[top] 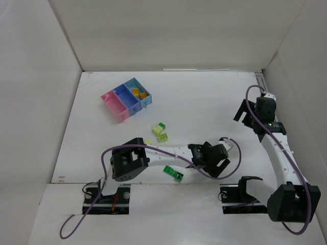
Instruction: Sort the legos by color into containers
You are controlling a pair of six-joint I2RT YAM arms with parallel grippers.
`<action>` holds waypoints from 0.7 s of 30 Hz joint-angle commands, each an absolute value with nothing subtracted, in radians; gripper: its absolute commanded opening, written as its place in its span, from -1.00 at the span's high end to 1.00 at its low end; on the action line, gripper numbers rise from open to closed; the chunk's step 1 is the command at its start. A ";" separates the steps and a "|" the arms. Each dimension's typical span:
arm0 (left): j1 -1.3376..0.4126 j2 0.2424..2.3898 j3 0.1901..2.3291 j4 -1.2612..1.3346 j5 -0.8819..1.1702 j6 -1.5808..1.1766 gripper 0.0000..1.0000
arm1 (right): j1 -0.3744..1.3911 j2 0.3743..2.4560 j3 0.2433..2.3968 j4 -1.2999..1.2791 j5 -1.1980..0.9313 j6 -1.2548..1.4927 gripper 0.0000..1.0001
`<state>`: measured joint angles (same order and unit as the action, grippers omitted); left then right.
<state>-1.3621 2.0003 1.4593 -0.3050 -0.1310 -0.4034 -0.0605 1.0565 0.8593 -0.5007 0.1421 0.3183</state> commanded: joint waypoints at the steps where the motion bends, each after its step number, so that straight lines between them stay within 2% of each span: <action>1: -1.357 1.940 1.416 -0.223 -0.121 -0.430 -0.60 | -0.064 1.034 0.850 -0.454 0.127 0.324 -0.99; 10: -1.379 2.026 1.474 -0.242 -0.124 -0.390 -0.54 | -0.064 1.034 0.850 -0.434 0.098 0.324 -0.99; 12: -1.379 2.026 1.483 -0.242 -0.124 -0.390 -0.42 | -0.064 1.034 0.850 -0.434 0.098 0.324 -0.99; 17: -1.379 2.039 1.483 -0.233 -0.101 -0.380 -0.34 | -0.064 1.034 0.850 -0.425 0.089 0.324 -0.99; 20: -1.379 2.057 1.494 -0.233 -0.123 -0.391 -0.21 | -0.064 1.034 0.841 -0.425 0.080 0.324 -0.99; 21: -1.379 2.057 1.494 -0.233 -0.123 -0.400 -0.03 | -0.064 1.034 0.841 -0.425 0.080 0.324 -0.99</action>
